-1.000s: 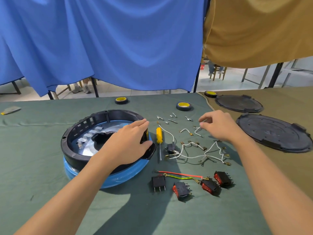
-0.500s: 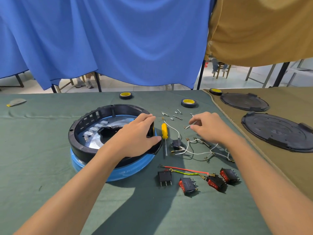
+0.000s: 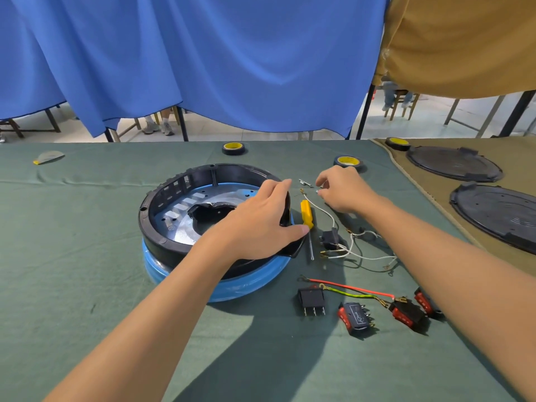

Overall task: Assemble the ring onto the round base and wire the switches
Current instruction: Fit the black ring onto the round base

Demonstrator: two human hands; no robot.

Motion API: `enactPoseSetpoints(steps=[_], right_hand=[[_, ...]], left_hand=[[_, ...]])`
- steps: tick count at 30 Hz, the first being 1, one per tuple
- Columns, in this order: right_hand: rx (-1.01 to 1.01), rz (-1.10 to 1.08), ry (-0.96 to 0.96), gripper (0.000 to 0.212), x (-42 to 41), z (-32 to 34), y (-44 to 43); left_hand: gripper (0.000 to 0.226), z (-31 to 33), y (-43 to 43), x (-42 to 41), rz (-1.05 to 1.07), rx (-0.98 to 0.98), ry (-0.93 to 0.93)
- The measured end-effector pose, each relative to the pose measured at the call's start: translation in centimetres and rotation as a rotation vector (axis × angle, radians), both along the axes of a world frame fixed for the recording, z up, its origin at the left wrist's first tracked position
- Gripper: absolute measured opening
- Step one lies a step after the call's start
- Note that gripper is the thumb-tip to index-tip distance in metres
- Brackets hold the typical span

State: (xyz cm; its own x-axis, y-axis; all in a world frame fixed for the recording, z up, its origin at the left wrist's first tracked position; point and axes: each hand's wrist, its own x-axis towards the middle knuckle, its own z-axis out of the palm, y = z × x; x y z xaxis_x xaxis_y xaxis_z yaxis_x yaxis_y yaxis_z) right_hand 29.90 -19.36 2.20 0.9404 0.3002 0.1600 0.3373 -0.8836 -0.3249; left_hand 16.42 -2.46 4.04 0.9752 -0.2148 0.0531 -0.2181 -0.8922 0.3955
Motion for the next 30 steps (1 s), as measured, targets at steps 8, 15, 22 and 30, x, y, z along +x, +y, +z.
enactPoseSetpoints(steps=[8,15,22,30], right_hand=[[-0.056,-0.053,-0.024,0.02,1.8,-1.0,0.9],[0.015,-0.012,-0.065,0.013,0.0,-0.2,1.0],[0.548,0.213,0.062,0.008,-5.2,4.4,0.9],[0.293,0.34,0.017,0.007,-5.7,6.4,2.3]], left_hand=[[0.088,-0.1,0.1,0.3,-0.013,-0.033,0.027],[0.09,0.0,0.2,0.1,-0.027,-0.092,0.027],[0.101,0.0,0.1,0.2,0.042,-0.184,0.039],[0.102,0.1,0.0,0.4,0.132,-0.169,0.074]])
